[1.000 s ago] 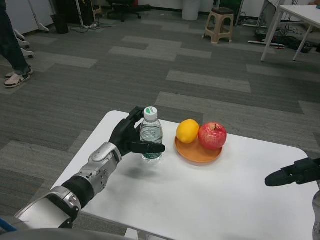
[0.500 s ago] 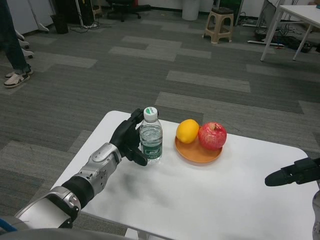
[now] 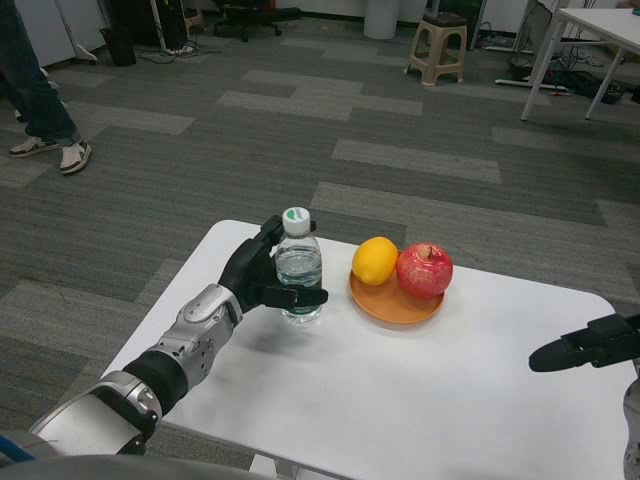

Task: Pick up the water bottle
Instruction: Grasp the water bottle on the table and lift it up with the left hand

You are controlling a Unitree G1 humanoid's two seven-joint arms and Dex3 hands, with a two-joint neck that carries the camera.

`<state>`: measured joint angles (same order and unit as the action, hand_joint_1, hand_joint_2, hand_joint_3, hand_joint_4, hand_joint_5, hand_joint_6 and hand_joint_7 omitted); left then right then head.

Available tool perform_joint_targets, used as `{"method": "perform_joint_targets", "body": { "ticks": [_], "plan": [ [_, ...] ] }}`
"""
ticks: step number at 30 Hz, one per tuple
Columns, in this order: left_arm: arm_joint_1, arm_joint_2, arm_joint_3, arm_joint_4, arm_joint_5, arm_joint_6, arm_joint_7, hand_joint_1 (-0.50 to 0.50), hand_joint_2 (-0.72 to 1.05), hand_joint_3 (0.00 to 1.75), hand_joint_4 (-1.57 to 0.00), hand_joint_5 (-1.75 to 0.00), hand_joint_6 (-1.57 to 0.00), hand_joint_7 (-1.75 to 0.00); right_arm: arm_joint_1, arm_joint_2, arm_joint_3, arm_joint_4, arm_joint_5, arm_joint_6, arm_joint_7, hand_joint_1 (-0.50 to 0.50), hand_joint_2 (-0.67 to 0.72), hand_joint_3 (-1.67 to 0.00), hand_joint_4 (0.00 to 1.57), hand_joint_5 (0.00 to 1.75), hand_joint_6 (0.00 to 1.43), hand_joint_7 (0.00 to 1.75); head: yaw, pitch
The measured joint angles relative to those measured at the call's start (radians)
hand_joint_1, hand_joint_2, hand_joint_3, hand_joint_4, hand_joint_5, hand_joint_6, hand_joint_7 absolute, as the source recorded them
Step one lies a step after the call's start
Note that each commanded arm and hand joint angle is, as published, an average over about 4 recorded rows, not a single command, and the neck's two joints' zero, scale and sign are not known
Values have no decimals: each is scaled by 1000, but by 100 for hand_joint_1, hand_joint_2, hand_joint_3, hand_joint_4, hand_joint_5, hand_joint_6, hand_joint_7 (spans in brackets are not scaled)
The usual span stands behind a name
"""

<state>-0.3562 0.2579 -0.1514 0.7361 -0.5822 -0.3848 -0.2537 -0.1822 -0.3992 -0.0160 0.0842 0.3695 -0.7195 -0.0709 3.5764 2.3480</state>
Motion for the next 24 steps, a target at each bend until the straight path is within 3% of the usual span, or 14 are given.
{"method": "perform_joint_targets", "body": {
  "ticks": [5, 24],
  "plan": [
    [0, 0, 0, 1, 0, -7, 7, 38, 105, 52, -16, -175, -5, -168, 0, 0, 0, 0, 0, 0, -1, -29, 72, 0, 0, 0, 0, 0, 1, -1],
    [6, 3, 0, -19, -21, -4, 0, 33, 105, 61, -30, -175, -10, -168, 0, 0, 0, 0, 0, 0, -3, -25, 72, 0, 0, 0, 0, 0, 1, -1]
  ]
}}
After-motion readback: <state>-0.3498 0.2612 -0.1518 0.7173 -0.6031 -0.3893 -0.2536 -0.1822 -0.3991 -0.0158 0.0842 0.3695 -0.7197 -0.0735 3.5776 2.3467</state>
